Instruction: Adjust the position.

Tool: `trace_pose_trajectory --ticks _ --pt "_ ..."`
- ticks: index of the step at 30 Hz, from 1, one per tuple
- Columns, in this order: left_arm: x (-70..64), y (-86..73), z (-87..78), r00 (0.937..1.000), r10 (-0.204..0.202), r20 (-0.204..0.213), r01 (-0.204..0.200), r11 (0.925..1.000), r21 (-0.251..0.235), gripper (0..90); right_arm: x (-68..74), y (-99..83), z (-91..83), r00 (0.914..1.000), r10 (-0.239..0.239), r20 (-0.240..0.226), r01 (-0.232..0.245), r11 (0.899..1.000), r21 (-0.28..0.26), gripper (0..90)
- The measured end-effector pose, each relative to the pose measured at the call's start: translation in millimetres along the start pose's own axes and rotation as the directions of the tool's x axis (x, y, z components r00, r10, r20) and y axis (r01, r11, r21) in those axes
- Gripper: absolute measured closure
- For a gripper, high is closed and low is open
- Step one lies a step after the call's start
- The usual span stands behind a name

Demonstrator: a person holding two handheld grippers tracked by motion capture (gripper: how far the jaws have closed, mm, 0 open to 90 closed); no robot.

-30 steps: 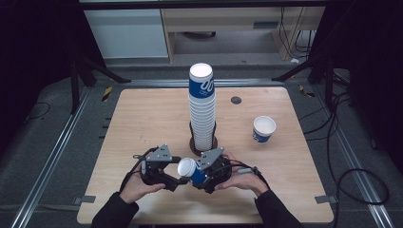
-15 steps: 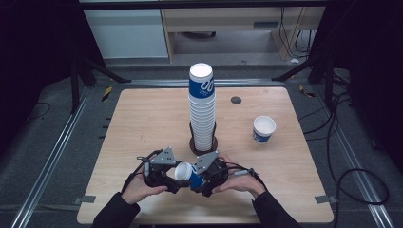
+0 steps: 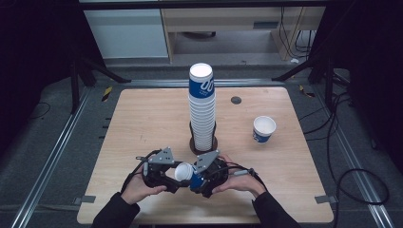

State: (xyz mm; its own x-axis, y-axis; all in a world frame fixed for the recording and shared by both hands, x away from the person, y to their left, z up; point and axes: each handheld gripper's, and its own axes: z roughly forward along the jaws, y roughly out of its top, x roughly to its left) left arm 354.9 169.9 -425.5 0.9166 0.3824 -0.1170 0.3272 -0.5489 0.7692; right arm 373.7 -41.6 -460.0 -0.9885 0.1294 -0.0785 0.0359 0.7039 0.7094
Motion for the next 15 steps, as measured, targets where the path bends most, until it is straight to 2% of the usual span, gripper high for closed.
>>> trace_pose_trajectory --ticks 4,10,15 --pt "1.3 -0.2 -2.3 1.0000 -0.005 -0.005 0.004 0.9999 -0.011 28.1 -1.5 0.2 -2.7 1.0000 0.007 0.003 -0.007 1.000 -0.018 9.2" --pt "9.3 0.0 -22.4 0.9992 -0.027 -0.028 0.024 0.9954 -0.093 28.1 -7.9 0.2 -17.2 0.9987 0.044 0.027 -0.041 0.995 -0.092 7.3" --pt "12.4 -0.2 -30.3 0.9989 -0.041 -0.025 0.037 0.9894 -0.141 28.1 -13.9 -2.2 -26.1 0.9962 0.081 0.030 -0.076 0.986 -0.145 6.7"
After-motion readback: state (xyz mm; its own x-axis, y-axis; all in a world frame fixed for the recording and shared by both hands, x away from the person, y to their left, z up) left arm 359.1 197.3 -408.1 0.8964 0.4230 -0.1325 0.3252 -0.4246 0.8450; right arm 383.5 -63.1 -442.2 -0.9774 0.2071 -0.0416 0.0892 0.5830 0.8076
